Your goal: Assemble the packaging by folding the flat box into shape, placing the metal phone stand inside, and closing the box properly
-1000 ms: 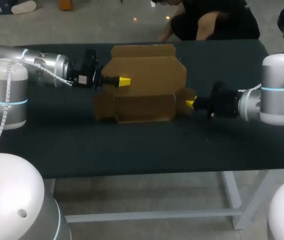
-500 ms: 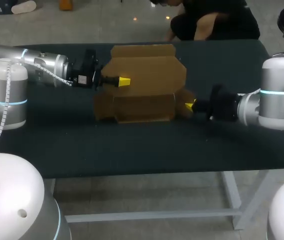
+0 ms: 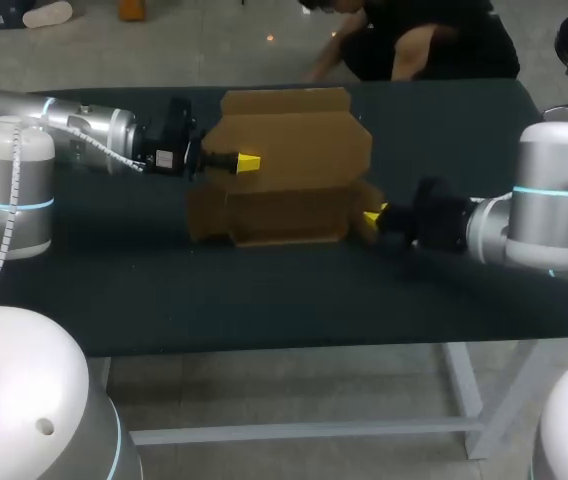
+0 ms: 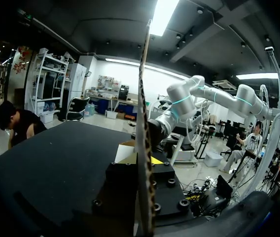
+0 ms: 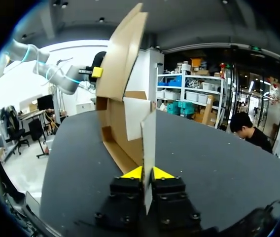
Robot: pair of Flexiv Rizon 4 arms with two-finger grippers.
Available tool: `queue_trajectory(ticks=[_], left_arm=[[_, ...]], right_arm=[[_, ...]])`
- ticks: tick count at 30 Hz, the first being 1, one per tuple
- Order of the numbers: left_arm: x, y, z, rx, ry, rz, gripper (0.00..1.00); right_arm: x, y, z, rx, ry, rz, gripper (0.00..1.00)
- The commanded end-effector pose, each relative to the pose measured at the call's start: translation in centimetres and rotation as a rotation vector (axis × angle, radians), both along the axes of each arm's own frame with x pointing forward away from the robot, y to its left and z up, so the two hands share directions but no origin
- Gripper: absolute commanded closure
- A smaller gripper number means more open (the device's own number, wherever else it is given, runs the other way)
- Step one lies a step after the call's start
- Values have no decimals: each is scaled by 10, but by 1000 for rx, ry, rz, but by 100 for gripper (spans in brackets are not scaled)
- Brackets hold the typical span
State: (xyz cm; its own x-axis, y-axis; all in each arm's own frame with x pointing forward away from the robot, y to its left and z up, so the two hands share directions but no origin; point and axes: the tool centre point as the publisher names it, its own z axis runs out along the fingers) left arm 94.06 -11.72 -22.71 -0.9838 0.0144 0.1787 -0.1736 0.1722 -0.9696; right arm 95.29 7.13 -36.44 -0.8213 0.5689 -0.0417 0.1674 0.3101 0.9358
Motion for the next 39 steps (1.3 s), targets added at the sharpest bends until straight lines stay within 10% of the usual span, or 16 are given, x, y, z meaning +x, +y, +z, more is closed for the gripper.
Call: queue_trajectory(ticks=[1,12,39], left_arm=[[0,-1,-3,1,1,-3,100],[0,-1,-3,1,1,-3,100],[0,-1,-3,1,1,-3,100]], right_arm=[[-5,9,-3,10,-21,-31,81],[-21,20,-6,27,-15,-59,63],[-22,57,1,65,-20,-23,60]])
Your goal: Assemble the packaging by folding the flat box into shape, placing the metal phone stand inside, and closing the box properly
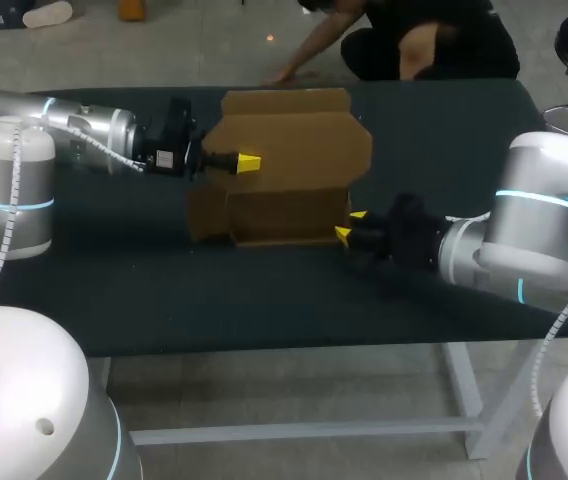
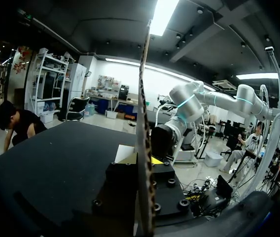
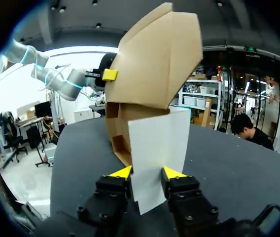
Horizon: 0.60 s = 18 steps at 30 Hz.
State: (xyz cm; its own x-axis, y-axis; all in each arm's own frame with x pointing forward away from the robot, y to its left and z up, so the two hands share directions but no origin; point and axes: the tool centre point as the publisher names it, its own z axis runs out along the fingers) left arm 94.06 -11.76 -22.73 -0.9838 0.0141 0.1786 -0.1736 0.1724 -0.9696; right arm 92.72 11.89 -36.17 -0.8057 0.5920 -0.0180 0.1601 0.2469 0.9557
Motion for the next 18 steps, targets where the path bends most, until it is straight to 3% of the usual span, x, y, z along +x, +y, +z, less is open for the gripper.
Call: queue_trajectory(ticks=[1,9,18], left_arm=[[0,-1,-3,1,1,-3,100],[0,-1,-3,1,1,-3,100],[0,-1,-3,1,1,-3,100]], right_arm=[[5,11,-2,4,-4,8,60],[3,21,-5,7,4,28,57],[-12,10,-8,10,19,-9,55]])
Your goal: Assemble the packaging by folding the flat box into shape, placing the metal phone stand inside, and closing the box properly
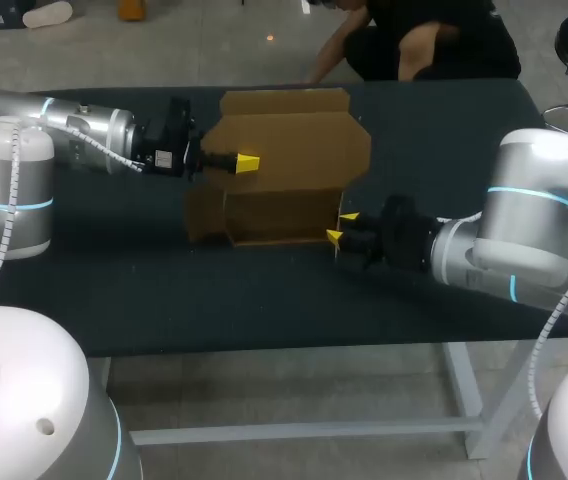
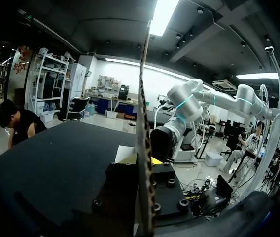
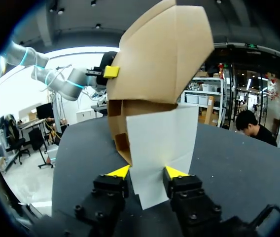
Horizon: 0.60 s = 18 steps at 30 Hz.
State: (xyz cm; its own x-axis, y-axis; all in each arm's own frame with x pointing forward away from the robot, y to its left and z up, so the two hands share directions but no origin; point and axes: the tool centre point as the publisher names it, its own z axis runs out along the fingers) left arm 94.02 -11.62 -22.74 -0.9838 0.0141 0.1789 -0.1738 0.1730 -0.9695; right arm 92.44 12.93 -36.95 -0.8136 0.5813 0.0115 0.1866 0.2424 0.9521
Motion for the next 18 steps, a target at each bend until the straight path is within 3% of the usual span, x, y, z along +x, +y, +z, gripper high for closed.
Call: queue_trajectory(ticks=[1,18], left_arm=[[0,-2,-3,1,1,-3,100],[0,-2,-3,1,1,-3,100]], right_arm=[[-11,-2,0,2,-11,-29,55],[-39,-24,5,-20,-3,-14,53]])
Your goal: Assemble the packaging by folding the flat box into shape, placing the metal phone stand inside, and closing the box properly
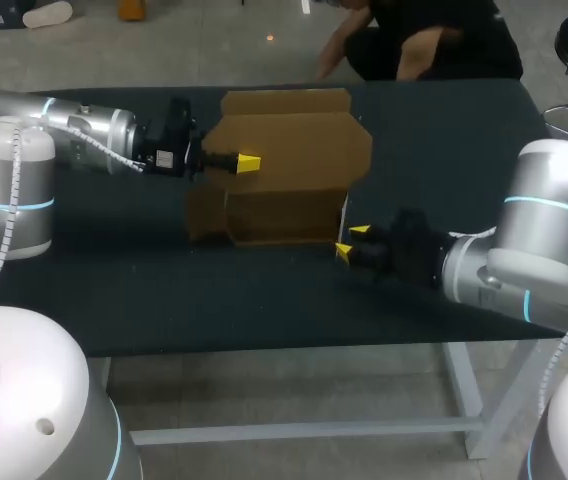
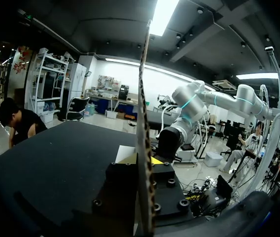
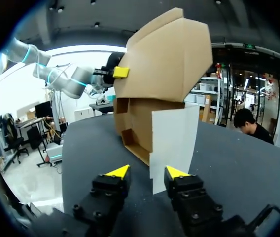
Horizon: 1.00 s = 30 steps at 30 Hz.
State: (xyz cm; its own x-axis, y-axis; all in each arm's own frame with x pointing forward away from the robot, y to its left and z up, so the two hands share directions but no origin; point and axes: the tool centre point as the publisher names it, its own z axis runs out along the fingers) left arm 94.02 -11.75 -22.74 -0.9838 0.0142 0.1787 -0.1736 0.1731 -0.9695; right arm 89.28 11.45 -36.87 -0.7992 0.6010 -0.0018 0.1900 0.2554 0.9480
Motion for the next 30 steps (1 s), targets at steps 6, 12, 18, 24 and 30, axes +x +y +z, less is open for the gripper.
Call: queue_trajectory(ticks=[6,12,18,24,30], left_arm=[[0,-1,-3,1,1,-3,100],[0,-1,-3,1,1,-3,100],[0,-1,-3,1,1,-3,100],[0,-1,-3,1,1,-3,100],[0,-1,-3,1,1,-3,100]], right_arm=[[-8,-23,7,-14,-2,63,53],[2,-37,7,-24,-9,117,52],[22,-44,4,-22,-9,170,53],[43,-40,2,-30,-12,223,53],[60,-38,-3,-20,-14,255,53]])
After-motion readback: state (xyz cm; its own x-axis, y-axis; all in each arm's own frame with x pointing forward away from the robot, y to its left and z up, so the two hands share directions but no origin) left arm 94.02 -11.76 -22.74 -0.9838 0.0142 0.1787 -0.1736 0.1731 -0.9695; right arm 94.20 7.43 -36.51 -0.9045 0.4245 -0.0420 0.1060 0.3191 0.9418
